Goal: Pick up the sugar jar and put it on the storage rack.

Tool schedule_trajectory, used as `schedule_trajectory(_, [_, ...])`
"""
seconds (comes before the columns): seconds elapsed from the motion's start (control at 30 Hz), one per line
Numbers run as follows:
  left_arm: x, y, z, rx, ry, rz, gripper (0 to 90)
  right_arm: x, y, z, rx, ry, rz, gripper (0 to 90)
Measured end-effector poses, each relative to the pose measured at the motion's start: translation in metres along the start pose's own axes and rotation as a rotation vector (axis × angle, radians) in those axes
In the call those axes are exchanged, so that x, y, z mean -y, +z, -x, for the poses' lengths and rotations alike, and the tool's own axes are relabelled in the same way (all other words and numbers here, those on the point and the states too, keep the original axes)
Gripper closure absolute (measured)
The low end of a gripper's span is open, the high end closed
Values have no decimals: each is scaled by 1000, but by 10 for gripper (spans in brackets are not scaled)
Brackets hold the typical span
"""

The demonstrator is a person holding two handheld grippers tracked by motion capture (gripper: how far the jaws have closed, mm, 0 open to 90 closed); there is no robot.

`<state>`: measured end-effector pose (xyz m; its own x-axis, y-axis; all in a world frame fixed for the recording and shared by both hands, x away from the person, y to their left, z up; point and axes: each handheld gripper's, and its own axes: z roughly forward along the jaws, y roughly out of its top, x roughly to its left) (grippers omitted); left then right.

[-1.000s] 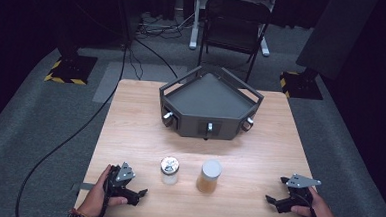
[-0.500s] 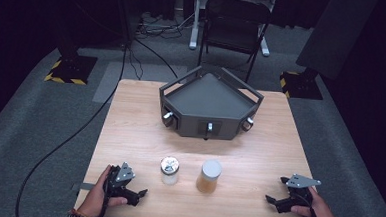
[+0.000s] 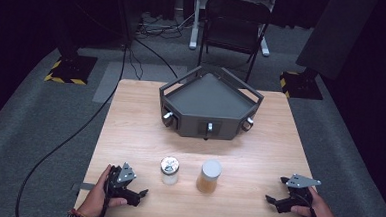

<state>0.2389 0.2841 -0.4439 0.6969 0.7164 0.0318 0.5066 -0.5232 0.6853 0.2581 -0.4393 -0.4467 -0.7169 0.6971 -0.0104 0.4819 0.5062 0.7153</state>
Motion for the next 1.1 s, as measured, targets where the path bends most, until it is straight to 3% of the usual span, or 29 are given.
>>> schedule_trajectory(0.4, [-1,-9,8,-13,5,65,16,0,0,0,0,0,0,0])
schedule_trajectory(1.1, [-11,-13,18,-11,45,90,13,0,0,0,1,2,0,0])
